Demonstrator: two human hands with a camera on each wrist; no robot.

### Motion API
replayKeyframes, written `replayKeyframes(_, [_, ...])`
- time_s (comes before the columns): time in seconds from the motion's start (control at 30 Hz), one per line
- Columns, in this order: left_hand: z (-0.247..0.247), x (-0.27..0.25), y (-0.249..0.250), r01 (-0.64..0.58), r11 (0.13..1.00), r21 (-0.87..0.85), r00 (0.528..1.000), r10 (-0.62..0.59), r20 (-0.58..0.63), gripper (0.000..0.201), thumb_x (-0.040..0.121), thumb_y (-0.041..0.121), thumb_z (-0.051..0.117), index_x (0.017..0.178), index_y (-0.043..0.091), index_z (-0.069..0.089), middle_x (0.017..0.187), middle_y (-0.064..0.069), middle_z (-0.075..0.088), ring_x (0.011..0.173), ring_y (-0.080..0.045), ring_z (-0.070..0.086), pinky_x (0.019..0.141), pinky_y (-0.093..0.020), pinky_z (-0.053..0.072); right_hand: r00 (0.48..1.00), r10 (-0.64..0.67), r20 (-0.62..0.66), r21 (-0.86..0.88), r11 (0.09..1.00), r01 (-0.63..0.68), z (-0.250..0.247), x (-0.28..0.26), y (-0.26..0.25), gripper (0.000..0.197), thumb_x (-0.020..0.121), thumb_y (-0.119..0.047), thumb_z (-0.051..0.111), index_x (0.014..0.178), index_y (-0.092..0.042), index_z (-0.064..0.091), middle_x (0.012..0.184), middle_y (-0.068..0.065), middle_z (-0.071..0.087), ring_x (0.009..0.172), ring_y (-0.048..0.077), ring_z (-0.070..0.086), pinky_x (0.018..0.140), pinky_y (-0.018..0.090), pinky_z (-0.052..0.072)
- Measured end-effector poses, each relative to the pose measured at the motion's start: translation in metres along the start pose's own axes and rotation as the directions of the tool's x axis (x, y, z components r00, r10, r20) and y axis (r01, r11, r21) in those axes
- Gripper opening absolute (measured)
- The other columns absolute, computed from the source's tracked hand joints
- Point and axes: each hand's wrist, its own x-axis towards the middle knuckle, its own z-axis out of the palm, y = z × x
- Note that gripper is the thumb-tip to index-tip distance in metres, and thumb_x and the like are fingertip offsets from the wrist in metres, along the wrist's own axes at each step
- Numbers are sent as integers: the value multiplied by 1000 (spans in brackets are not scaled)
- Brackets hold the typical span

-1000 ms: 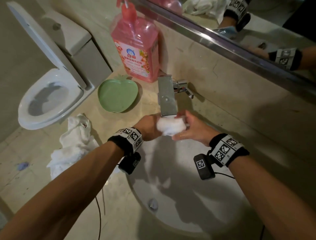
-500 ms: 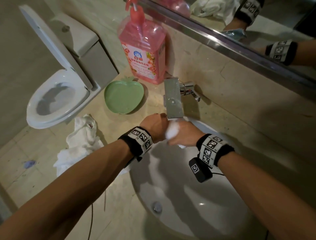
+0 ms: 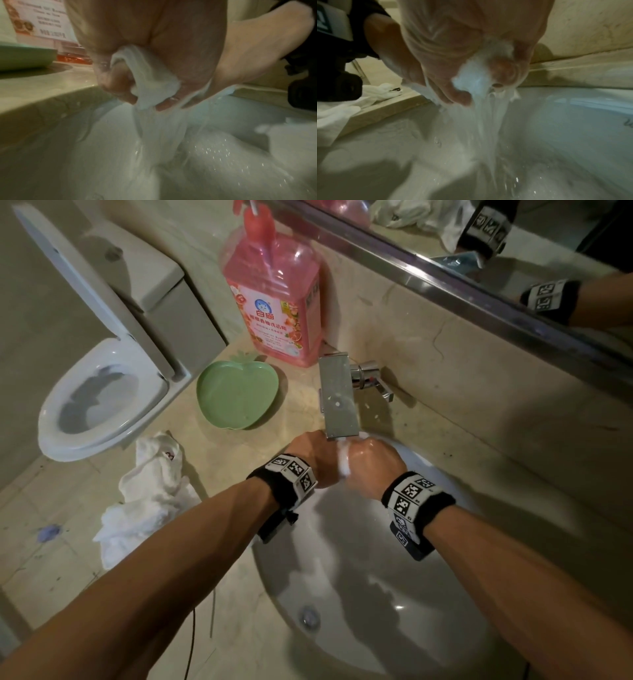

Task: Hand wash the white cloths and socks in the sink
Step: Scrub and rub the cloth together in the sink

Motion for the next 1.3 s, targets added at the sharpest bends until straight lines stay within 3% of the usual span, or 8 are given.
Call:
replayKeyframes(0.2, [2,-5,-16,108,984,-140,994,-110,-10,48,76,48,54,117,24,63,111,-11,69,94,-31,66,74,-31,51,986,156,-61,405,907,-118,-5,3,8,31,82,-24,69,110,-9,67,93,4,70,84,23,66,73,31,53])
replayKeyframes(0.33, [7,-27,-35,117,903,-414,993,-111,38,80,78,48,70,138,10,33,124,-8,58,95,-21,62,74,-27,49,998,61,28,646,761,-64,-10,2,8,49,83,-23,76,128,-10,62,115,8,69,108,24,62,94,37,50])
replayKeyframes(0.47, [13,-51,-42,116,786,-607,993,-92,70,79,87,61,53,146,15,25,139,-6,49,116,-21,53,98,-36,44,995,101,-20,787,615,-47,-11,3,3,32,85,-11,74,114,-21,73,109,5,73,102,21,69,94,38,54])
replayKeyframes(0.67, [18,-66,-52,192,797,-573,974,-226,12,50,80,45,75,111,20,46,99,1,57,82,-13,54,63,-23,39,979,186,-89,823,567,-32,-17,11,-24,49,74,-3,79,118,-10,59,110,0,61,104,15,57,91,17,43])
replayKeyframes(0.9, [19,-64,-51,94,739,-667,986,-163,-42,83,78,20,79,147,28,33,126,-3,60,109,-22,59,97,-37,49,966,204,-157,732,681,-25,-24,6,-27,37,75,-6,80,110,0,68,108,16,71,105,30,66,97,43,48])
replayKeyframes(1.03, [22,-53,-46,112,651,-751,959,-270,-91,63,66,14,87,114,16,47,110,-2,65,98,-22,64,86,-36,55,970,216,-109,757,650,-60,-20,1,-18,22,78,-9,78,99,-15,76,97,1,76,86,6,68,85,17,50])
replayKeyframes(1.13, [25,-52,-44,35,668,-743,953,-247,-177,73,64,21,89,119,20,41,111,1,60,91,-18,59,76,-28,51,953,281,-111,798,597,-83,-19,-1,-10,22,74,-9,81,80,-25,66,72,-9,69,68,0,63,67,14,46])
replayKeyframes(1.3, [23,-52,-38,-9,888,-459,946,-141,-293,50,72,45,81,108,25,52,99,1,50,83,-20,51,66,-30,36,970,229,-81,767,635,-86,-23,-7,-4,15,80,-16,77,95,-16,74,88,-1,73,81,15,67,73,28,52])
